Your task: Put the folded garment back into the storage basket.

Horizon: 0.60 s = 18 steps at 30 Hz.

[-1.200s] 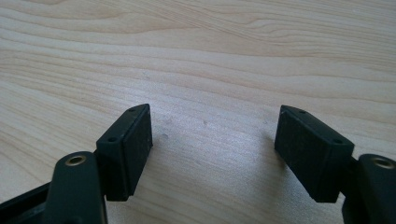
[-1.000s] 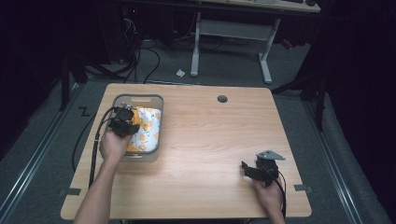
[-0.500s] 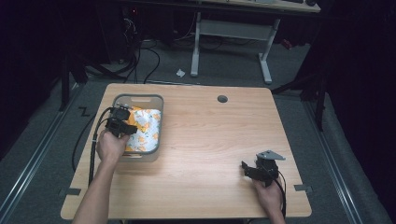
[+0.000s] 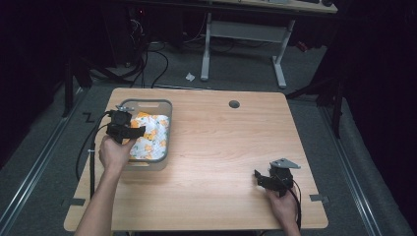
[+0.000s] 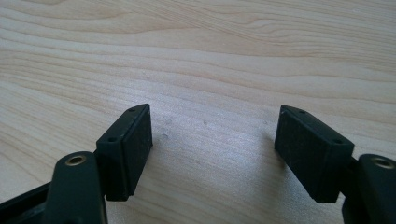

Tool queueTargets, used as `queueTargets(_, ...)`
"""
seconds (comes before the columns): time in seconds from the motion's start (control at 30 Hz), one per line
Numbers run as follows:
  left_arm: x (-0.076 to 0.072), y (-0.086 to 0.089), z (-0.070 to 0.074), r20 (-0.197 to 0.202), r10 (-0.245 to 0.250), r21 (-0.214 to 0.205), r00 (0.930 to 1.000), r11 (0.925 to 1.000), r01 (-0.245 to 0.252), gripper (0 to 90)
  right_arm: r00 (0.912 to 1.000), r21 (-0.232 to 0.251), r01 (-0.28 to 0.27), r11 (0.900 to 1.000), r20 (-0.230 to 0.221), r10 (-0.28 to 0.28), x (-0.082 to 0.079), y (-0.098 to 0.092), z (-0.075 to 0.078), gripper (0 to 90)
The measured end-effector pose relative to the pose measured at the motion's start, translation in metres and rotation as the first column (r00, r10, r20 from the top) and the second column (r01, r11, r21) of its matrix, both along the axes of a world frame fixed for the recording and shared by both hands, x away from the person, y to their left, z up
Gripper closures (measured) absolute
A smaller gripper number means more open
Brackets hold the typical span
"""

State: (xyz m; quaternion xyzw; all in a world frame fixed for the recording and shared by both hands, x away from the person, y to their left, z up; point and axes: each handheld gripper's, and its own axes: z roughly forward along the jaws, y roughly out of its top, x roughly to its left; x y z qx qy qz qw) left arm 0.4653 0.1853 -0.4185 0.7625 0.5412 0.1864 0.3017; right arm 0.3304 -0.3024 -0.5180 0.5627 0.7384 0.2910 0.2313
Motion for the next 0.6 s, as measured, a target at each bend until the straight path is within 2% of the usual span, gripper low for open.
queueTargets(0.13,-0.005,-0.007,0.003,0.002,-0.018,-0.024,0.9998,0.9995,0.018,40.7,1.0000,-0.001,0.000,1.0000,0.000,0.000,0.000,0.000,0.000,28.0)
queueTargets(0.33,-0.013,-0.014,0.010,0.035,-0.041,-0.057,0.9986,0.9975,0.043,40.1,1.0000,0.000,0.000,1.0000,0.000,0.000,0.000,0.000,0.000,28.0)
queueTargets(0.6,-0.025,-0.025,0.018,0.074,-0.077,-0.078,0.9943,0.9935,0.083,38.8,1.0000,0.000,0.000,1.0000,0.000,0.000,0.000,0.000,0.000,28.0)
